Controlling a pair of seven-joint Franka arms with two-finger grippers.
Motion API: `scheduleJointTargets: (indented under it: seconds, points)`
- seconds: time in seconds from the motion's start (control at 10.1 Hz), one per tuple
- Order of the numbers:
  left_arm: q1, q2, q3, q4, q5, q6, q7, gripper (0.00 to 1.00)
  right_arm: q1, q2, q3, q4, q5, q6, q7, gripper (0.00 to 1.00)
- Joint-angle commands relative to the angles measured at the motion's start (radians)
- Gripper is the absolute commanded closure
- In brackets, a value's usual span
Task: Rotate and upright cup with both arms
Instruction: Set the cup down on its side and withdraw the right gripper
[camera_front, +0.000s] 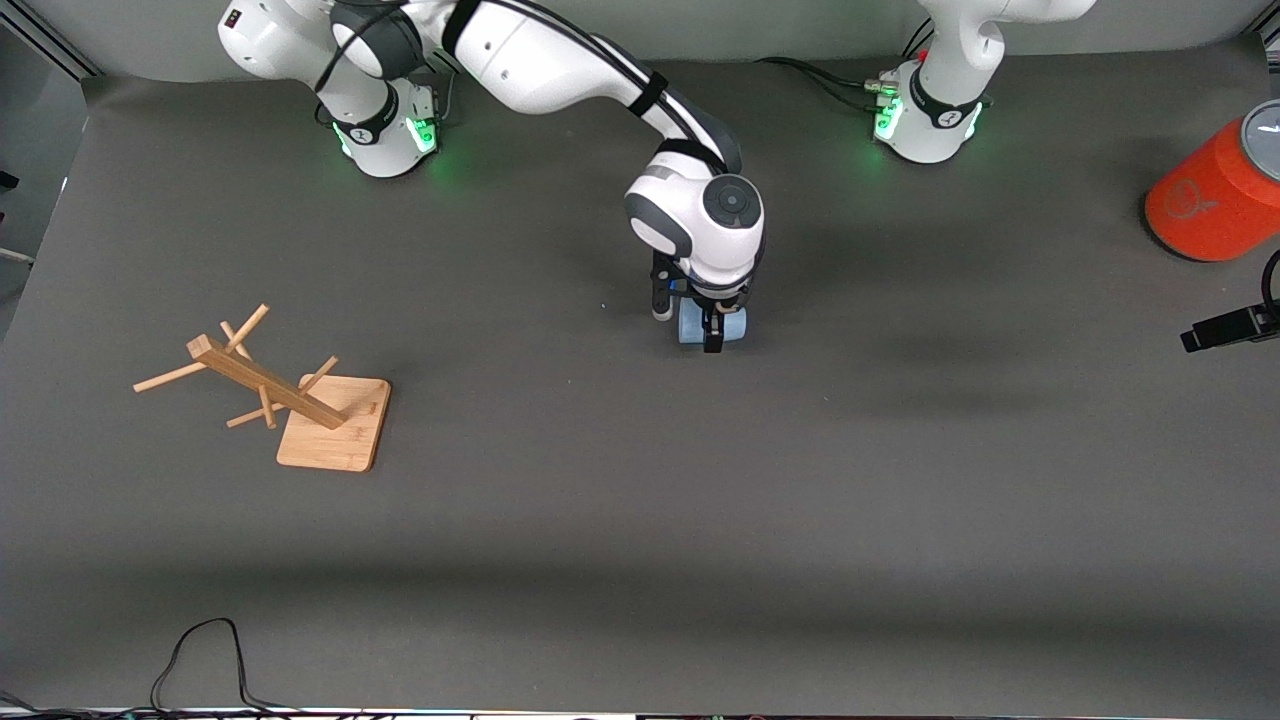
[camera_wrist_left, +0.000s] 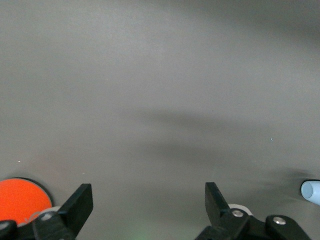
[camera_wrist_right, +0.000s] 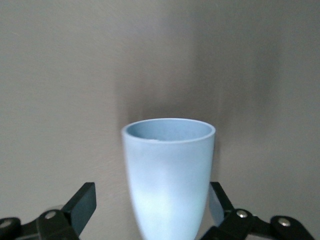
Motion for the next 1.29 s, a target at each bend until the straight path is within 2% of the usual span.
scheduleJointTargets:
  seconds: [0.0, 0.2, 0.5, 0.7, 0.89, 1.19]
  points:
    - [-0.018, 0.0, -0.008, 0.004, -0.006, -0.012, -0.017, 0.0, -0.054, -0.139, 0.022, -0.022, -0.002, -0.112, 0.002, 0.0]
    - [-0.097, 0.017, -0.009, 0.003, 0.053, -0.015, -0.06, 0.0, -0.142, -0.272, 0.065, -0.052, 0.029, -0.219, -0.146, 0.0]
    - [-0.273, 0.076, -0.01, 0.004, 0.126, -0.009, -0.248, 0.0, -0.306, -0.499, 0.086, -0.225, 0.051, -0.287, -0.509, 0.0]
    - [-0.401, 0.118, -0.009, 0.013, 0.137, 0.002, -0.359, 0.0, -0.449, -0.617, 0.098, -0.285, 0.051, -0.377, -0.849, 0.0]
    - [-0.528, 0.153, -0.01, 0.014, 0.178, 0.002, -0.472, 0.01, -0.591, -0.694, 0.097, -0.293, 0.046, -0.475, -1.249, 0.0]
    - [-0.666, 0.184, -0.015, 0.015, 0.163, 0.0, -0.691, 0.02, -0.812, -0.805, 0.097, -0.363, 0.038, -0.508, -1.797, 0.0]
